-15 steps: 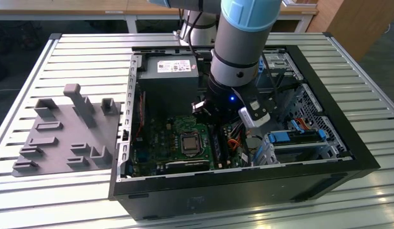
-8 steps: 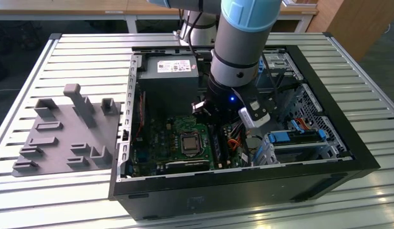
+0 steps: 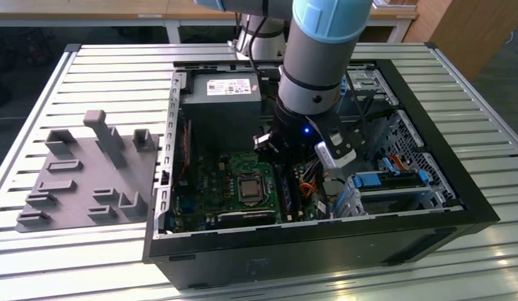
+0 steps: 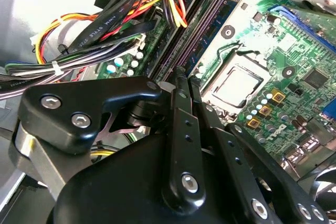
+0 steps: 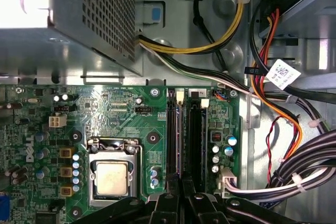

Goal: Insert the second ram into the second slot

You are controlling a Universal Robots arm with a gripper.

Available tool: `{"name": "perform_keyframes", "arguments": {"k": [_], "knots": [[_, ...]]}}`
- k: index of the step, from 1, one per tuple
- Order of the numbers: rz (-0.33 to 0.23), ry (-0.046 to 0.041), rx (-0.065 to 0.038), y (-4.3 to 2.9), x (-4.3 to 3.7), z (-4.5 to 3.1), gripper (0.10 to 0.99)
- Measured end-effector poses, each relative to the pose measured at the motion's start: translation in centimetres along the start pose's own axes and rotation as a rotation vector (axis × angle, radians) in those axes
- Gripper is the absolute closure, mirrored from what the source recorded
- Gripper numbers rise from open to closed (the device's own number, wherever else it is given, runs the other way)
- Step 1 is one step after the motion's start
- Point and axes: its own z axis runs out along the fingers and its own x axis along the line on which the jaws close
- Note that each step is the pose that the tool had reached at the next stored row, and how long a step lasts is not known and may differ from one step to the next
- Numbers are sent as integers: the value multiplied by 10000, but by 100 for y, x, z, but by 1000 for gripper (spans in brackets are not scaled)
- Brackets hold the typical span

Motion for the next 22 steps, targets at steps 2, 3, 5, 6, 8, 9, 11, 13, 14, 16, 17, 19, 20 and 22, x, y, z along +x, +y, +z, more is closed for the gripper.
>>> {"name": "perform_keyframes", "arguments": {"k": [2, 3, 5, 6, 8, 9, 11, 13, 14, 16, 17, 19, 20, 22], "knots": [[0, 1, 1, 0, -2, 4, 949], [0, 0, 1, 0, -3, 7, 949], [-1, 0, 0, 0, -5, 12, 949], [0, 1, 1, 0, -5, 14, 949], [0, 0, 0, 0, -6, 21, 949], [0, 0, 1, 0, -6, 24, 949], [0, 1, 1, 0, -6, 32, 949], [-1, 1, 2, 0, -7, 38, 949], [-1, 1, 3, 0, -7, 40, 949], [0, 1, 3, -1, -7, 43, 949], [0, 1, 1, -2, -7, 45, 949], [-1, 3, 5, -6, -7, 46, 949], [-1, 3, 7, -9, -7, 46, 949], [-1, 5, 12, -19, -7, 47, 949]]}}
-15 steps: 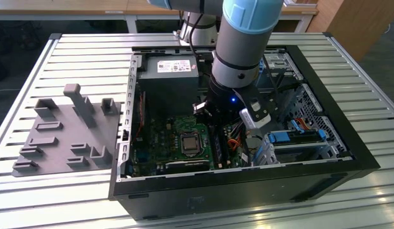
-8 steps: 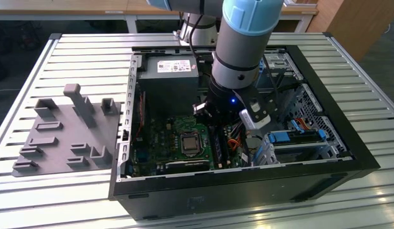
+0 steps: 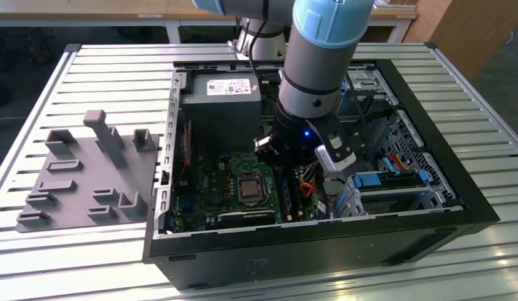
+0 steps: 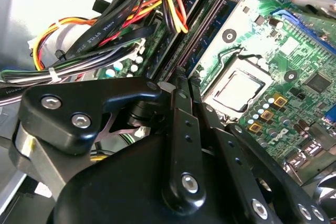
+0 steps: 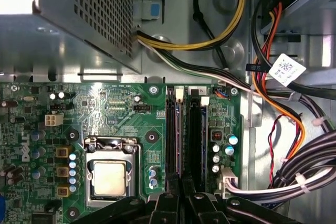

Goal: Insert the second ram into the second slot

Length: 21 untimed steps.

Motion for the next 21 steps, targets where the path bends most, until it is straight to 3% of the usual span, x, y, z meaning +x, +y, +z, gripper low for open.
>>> {"name": "perform_keyframes", "arguments": {"k": [21], "knots": [[54, 7, 8, -9, -11, 11, 949]]}}
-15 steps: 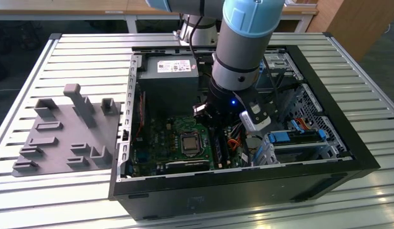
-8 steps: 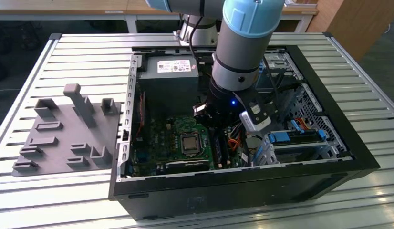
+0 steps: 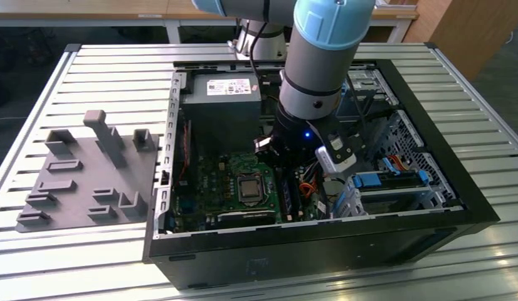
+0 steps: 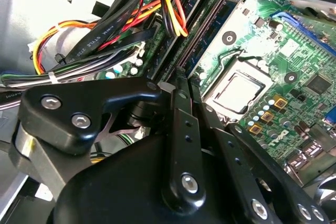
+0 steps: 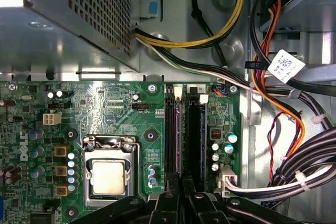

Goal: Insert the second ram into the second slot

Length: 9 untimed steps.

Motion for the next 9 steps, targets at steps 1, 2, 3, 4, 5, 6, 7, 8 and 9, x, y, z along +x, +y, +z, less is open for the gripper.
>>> {"name": "perform_keyframes", "arguments": {"k": [1, 2, 3, 4, 5, 6, 7, 8, 9], "knots": [[6, 0, -1, 0, 0, 0, 949], [8, 0, 0, 0, -1, 0, 949], [11, 0, -1, 0, -1, 0, 949], [14, 1, 0, 0, -1, 0, 949], [15, 0, -1, 0, -1, 3, 949], [17, -1, -3, 0, -1, 8, 949], [18, 0, -2, 0, -2, 12, 949], [20, 0, -2, 0, -2, 16, 949], [22, 0, -2, 0, -2, 22, 949]]}}
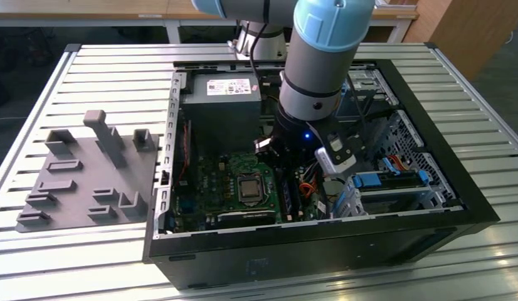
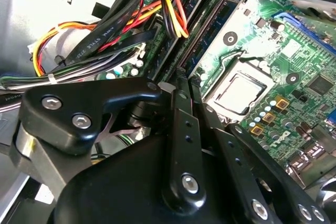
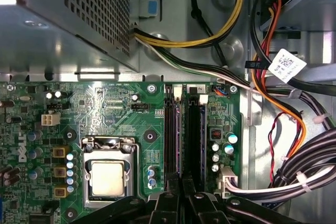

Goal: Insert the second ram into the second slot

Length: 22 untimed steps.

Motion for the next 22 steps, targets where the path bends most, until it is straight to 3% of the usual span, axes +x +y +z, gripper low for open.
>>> {"name": "perform_keyframes", "arguments": {"k": [10, 11, 12, 22], "knots": [[1, -1, 1, 0, -1, 23, 937], [1, 0, 1, 0, -1, 23, 875], [1, 0, 3, 0, -1, 19, 875], [1, 0, 1, -1, 3, -80, 890]]}}
